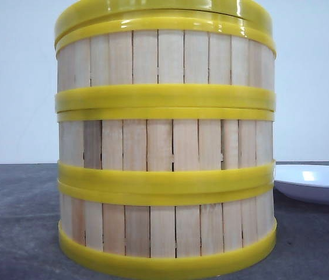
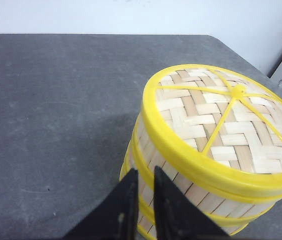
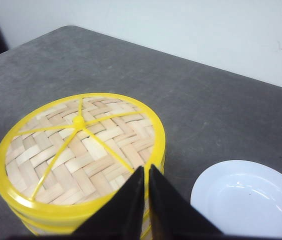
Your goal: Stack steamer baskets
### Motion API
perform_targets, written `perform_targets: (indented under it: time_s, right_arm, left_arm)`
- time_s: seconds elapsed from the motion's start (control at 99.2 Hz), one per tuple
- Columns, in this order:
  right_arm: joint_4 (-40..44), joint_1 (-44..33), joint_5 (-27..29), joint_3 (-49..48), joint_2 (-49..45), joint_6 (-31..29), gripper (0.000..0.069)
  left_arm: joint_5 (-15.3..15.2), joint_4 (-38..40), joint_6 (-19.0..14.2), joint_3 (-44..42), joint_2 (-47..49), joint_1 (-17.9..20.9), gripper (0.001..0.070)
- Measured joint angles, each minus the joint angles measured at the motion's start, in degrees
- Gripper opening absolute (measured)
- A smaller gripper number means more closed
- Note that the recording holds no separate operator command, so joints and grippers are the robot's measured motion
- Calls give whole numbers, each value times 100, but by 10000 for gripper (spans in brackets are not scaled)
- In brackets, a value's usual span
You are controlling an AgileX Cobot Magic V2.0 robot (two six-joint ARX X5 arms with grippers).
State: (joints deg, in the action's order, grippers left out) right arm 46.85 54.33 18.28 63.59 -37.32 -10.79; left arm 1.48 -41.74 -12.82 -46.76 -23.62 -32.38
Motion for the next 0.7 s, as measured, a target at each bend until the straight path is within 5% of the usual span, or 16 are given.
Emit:
perform_targets:
  time_s: [0.181,0.282,0.383,0.696]
  right_arm:
    - [0,0,0,0,0,0,9]
    - [0,0,-2,2,0,2,9]
    - [0,0,0,0,0,0,9]
    - [-2,0,0,0,0,0,9]
  left_arm:
    - [-46,11,155,0,0,0,28]
    - [-494,39,315,2,0,153,28]
    - [-914,129,391,116,7,658,28]
    - [-931,1639,710,1987,769,2361,28]
